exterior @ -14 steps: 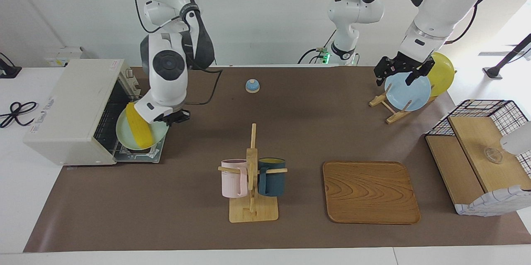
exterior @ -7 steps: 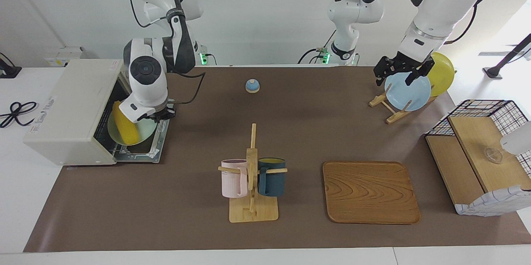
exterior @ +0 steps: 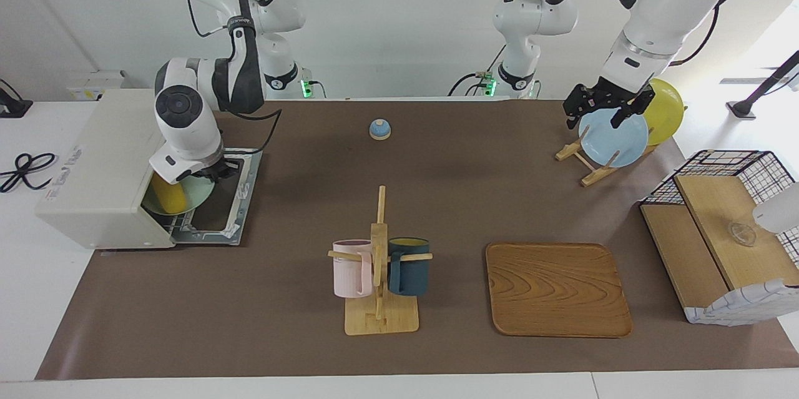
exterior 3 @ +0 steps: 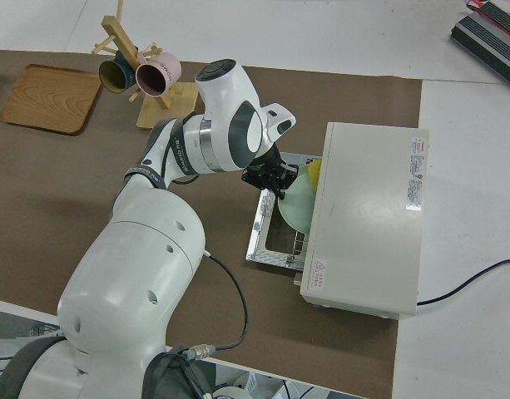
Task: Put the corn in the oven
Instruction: 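Carry the plate with corn into the open toaster oven with the right gripper, then release the plate inside the oven and draw the right gripper back out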
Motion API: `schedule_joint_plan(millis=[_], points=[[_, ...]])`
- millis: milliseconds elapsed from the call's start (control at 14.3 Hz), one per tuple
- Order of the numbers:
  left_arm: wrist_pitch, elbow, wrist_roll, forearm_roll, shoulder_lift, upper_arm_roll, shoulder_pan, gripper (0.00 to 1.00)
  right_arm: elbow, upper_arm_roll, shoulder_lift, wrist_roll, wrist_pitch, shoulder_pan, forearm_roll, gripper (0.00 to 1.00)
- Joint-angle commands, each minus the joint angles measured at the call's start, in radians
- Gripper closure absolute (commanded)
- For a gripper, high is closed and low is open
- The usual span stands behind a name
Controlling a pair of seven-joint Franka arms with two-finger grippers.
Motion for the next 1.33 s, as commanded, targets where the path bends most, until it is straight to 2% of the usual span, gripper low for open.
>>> schedule_joint_plan(millis=[0,140,349,488,698,837,907,977,1047,1256], points=[[-0.010,0.008,0.003,-0.002,-0.005,0.009,-0.001,0.00,-0.085,0.014,-0.044,-0.044,0.057,-0.042,-0.015,1.00],[-0.010,0.008,0.003,-0.002,-0.005,0.010,-0.001,0.00,-0.094,0.014,-0.045,-0.047,0.077,-0.043,-0.015,0.98],[-0.010,0.008,0.003,-0.002,-0.005,0.010,-0.001,0.00,-0.086,0.015,-0.042,-0.046,0.077,-0.039,-0.015,0.74],[-0.010,0.008,0.003,-0.002,-0.005,0.010,-0.001,0.00,-0.060,0.018,-0.035,-0.039,0.065,-0.025,-0.011,0.67],[-0.010,0.008,0.003,-0.002,-0.005,0.010,-0.001,0.00,-0.025,0.023,-0.030,-0.036,0.033,0.007,-0.002,0.64],[-0.010,0.008,0.003,-0.002,-0.005,0.010,-0.001,0.00,0.022,0.023,-0.019,0.000,-0.010,0.056,0.016,0.67],[-0.010,0.008,0.003,-0.002,-0.005,0.010,-0.001,0.00,0.021,0.023,-0.018,0.049,0.000,0.082,0.030,0.72],[-0.010,0.008,0.003,-0.002,-0.005,0.010,-0.001,0.00,0.013,0.025,-0.019,0.091,0.012,0.096,0.041,0.89],[-0.010,0.008,0.003,-0.002,-0.005,0.010,-0.001,0.00,-0.003,0.025,-0.022,0.108,0.049,0.107,0.065,1.00],[-0.010,0.008,0.003,-0.002,-0.005,0.010,-0.001,0.00,-0.088,0.023,-0.024,0.109,0.173,0.112,0.116,1.00]])
